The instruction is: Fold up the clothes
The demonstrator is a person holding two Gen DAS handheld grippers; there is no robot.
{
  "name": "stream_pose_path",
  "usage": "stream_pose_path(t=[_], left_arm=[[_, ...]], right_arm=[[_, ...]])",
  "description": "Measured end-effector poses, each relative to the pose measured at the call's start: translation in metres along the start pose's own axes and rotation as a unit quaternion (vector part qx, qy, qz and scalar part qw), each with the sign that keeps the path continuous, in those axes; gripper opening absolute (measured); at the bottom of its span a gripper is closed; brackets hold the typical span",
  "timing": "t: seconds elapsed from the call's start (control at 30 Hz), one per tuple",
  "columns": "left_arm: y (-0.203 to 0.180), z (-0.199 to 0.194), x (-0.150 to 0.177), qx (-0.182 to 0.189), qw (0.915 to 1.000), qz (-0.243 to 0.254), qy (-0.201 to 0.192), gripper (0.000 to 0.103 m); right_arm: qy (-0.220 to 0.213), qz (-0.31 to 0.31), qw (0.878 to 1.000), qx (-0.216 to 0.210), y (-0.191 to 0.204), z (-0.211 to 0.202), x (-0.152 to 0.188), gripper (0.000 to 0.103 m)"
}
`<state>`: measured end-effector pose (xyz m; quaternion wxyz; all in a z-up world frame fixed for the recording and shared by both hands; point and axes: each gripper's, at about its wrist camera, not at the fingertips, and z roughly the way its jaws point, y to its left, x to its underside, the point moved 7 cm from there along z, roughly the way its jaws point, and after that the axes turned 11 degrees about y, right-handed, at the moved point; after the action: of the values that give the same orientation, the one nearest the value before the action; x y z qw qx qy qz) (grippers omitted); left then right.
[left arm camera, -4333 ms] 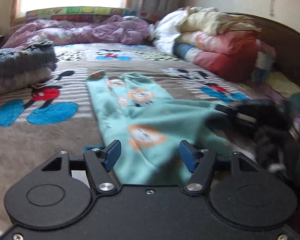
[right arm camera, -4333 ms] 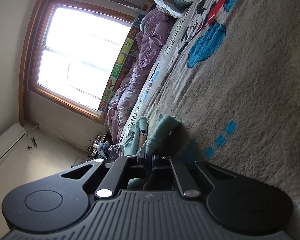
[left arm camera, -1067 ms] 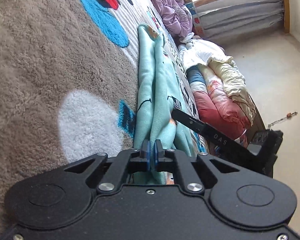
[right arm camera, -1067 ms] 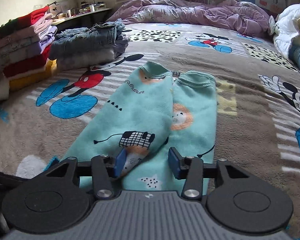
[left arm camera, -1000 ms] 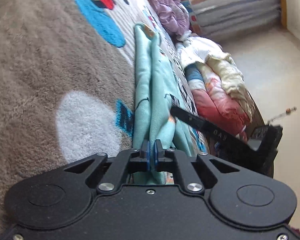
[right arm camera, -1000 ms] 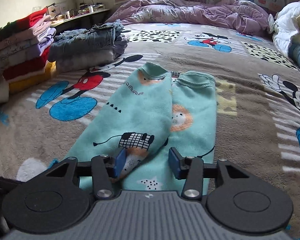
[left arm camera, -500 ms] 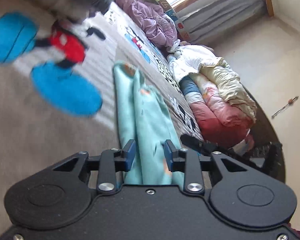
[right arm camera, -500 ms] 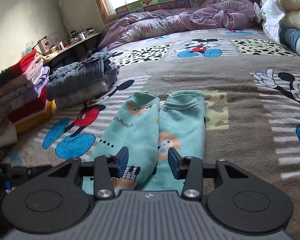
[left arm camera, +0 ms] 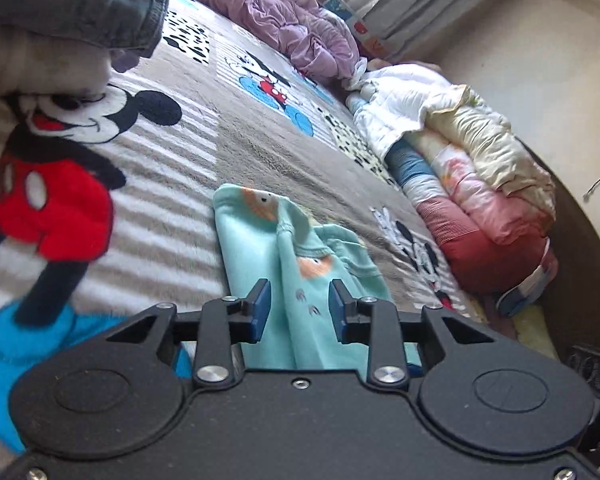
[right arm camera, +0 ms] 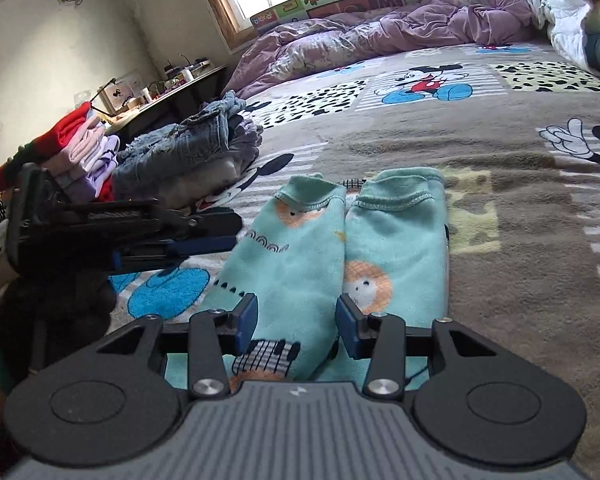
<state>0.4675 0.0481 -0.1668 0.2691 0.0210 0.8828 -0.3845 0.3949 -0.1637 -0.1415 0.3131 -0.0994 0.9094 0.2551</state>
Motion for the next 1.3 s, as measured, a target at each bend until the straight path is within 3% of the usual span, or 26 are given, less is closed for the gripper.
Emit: stream_pose_path(t=[0.13,0.17,0.2,0.23,0.43,0.57,0.73,0.9,1.03,1.1,1.13,1.23,1.3], left_arm=[[0.007,0.002,-0.005,0.032,0.9991,-0.026,-0.005,0.029],[0.009,0.003,-0.006,0.04,0.9986,-0.033,-0.006,0.02],[0.011,0.004,-0.007,0.048,0.998,-0.039,-0.007,0.005],[0.013,0.004,-0.009,0.057,0.9973,-0.046,-0.008,0.002],[0.026,0.007,-0.015,0.102,0.9909,-0.087,-0.015,0.002],[0.04,0.01,-0.009,0.115,0.9849,-0.129,-0.008,0.002],[0.039,0.002,-0.007,0.124,0.9828,-0.137,-0.007,0.002],[0.042,0.017,-0.005,0.067,0.9922,-0.105,0.007,0.002],[0.019,0.002,-0.013,0.0,0.9996,-0.014,-0.026,0.002],[0.001,-0.003,-0.017,-0.047,0.9958,0.061,-0.049,0.003],[-0.007,-0.003,-0.017,-0.05,0.9936,0.086,-0.054,0.003],[-0.022,0.006,-0.014,-0.043,0.9884,0.137,-0.051,0.003],[-0.015,0.024,-0.009,-0.065,0.9876,0.141,-0.022,0.003]], right_arm=[[-0.004,-0.035,0.999,-0.004,0.003,-0.001,-0.019,0.045],[-0.007,-0.045,0.999,-0.002,0.004,-0.001,-0.023,0.045],[-0.011,-0.057,0.998,-0.001,0.005,0.0,-0.027,0.045],[-0.015,-0.068,0.998,-0.001,0.005,0.001,-0.031,0.044],[-0.045,-0.098,0.994,-0.008,0.005,0.001,-0.046,0.039],[-0.032,-0.131,0.991,0.004,0.007,0.017,-0.048,0.035],[-0.008,-0.175,0.985,0.001,0.018,0.03,-0.035,0.033],[0.026,-0.193,0.981,0.003,0.022,0.043,-0.019,0.033],[0.008,-0.205,0.979,0.008,0.028,0.034,-0.019,0.033],[-0.005,-0.209,0.978,0.01,0.029,0.029,-0.023,0.033],[-0.01,-0.214,0.977,0.012,0.03,0.028,-0.025,0.033],[-0.01,-0.228,0.974,0.018,0.031,0.029,-0.024,0.033],[0.008,-0.233,0.972,0.026,0.029,0.036,-0.02,0.033]])
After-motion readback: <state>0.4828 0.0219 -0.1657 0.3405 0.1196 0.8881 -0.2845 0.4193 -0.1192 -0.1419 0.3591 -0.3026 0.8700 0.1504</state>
